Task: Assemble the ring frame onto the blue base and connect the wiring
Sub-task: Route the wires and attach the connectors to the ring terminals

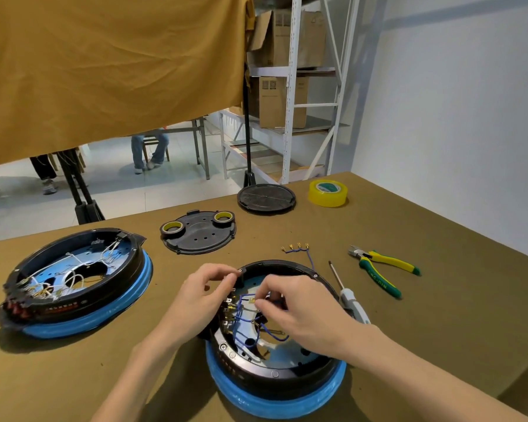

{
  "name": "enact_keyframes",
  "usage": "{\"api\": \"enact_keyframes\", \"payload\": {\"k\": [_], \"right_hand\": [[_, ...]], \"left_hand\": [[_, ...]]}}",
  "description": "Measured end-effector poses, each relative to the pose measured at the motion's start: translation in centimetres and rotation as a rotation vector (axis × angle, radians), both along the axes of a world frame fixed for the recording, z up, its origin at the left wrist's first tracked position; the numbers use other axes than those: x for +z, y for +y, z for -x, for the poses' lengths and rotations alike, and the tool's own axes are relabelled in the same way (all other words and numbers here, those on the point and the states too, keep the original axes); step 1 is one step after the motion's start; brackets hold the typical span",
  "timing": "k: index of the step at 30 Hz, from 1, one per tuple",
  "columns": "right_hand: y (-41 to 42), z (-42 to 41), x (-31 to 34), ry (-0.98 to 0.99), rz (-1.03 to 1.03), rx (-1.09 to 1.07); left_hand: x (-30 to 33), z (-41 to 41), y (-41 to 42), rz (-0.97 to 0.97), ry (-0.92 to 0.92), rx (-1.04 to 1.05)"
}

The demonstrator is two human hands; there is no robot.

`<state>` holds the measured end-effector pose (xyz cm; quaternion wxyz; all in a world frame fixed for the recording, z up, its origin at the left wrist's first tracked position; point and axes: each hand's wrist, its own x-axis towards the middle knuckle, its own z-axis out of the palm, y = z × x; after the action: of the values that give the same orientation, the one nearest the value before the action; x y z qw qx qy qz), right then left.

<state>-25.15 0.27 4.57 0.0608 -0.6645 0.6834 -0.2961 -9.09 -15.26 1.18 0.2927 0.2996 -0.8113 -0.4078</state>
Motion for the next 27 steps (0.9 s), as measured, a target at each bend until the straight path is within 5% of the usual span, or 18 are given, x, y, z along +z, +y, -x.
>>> {"api": "enact_keyframes", "payload": {"k": [7,27], "right_hand": [[-0.7,-2.3,-1.7,0.204,-0.003,0.055],[-0.7,-1.9,-2.0,0.177,-0.035,0.040]], "left_hand": [[-2.8,1.5,0.8,-0.224,0.269,0.125],[-3.3,2.0,1.4,-0.185,0.252,0.117]]}}
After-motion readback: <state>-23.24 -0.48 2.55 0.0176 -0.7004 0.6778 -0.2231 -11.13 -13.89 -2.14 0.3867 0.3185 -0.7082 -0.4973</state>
